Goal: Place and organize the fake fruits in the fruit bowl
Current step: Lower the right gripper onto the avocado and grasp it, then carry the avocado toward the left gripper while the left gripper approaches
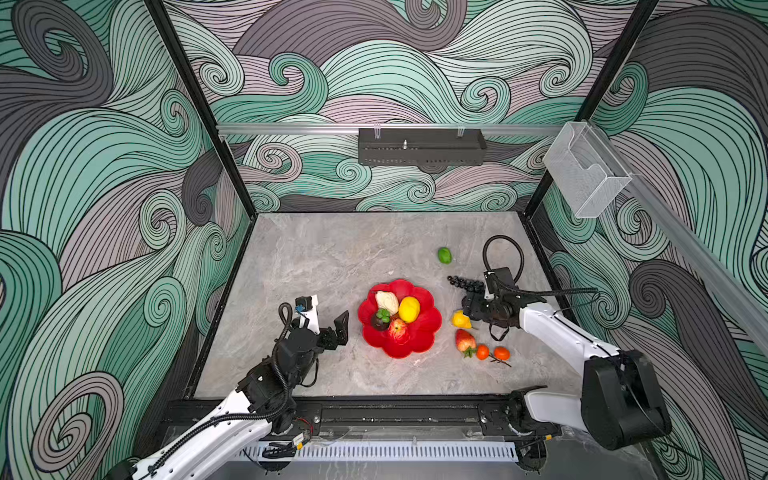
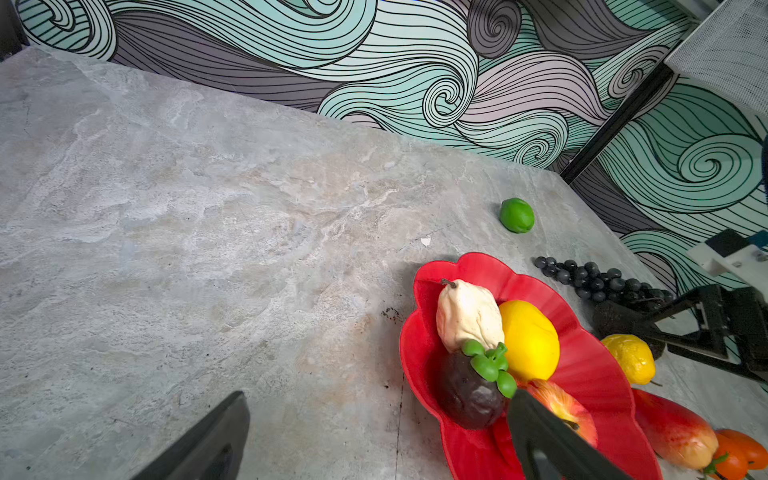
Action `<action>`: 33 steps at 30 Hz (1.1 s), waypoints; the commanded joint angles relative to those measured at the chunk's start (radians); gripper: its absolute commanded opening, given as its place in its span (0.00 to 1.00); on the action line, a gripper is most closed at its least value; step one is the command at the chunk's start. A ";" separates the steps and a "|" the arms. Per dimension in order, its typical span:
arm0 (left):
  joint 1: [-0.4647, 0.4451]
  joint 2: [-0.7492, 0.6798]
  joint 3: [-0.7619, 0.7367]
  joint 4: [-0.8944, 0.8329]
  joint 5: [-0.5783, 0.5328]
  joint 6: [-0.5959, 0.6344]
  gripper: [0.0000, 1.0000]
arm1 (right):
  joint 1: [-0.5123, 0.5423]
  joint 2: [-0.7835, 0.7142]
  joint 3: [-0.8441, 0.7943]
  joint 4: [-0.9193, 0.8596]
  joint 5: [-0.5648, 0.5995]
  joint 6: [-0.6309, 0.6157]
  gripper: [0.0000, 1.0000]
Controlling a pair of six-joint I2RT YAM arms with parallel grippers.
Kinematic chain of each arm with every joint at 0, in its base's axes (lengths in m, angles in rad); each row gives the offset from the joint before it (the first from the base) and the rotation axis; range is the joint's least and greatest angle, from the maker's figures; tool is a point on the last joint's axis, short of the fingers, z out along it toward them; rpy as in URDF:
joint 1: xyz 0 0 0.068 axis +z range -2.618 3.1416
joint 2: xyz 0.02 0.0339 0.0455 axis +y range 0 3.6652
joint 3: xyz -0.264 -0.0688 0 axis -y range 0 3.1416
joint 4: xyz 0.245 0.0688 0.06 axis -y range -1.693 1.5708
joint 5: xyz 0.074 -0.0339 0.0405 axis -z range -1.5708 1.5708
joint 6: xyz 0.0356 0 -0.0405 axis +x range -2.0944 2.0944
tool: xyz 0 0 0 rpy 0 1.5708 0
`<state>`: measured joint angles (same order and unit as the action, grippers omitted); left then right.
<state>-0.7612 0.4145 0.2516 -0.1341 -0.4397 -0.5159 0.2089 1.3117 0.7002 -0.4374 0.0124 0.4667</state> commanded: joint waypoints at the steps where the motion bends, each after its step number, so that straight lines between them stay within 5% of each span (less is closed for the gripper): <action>1: 0.012 -0.008 0.009 0.008 -0.002 -0.004 0.99 | -0.020 0.045 0.030 0.008 0.027 -0.017 0.85; 17: 0.023 0.016 0.012 0.014 0.006 -0.010 0.99 | -0.029 0.172 0.035 0.072 -0.080 -0.036 0.67; 33: 0.039 0.072 0.030 0.024 0.025 -0.013 0.99 | -0.018 0.015 0.048 0.020 -0.071 -0.065 0.55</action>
<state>-0.7338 0.4694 0.2520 -0.1314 -0.4213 -0.5171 0.1829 1.3731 0.7265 -0.3824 -0.0605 0.4194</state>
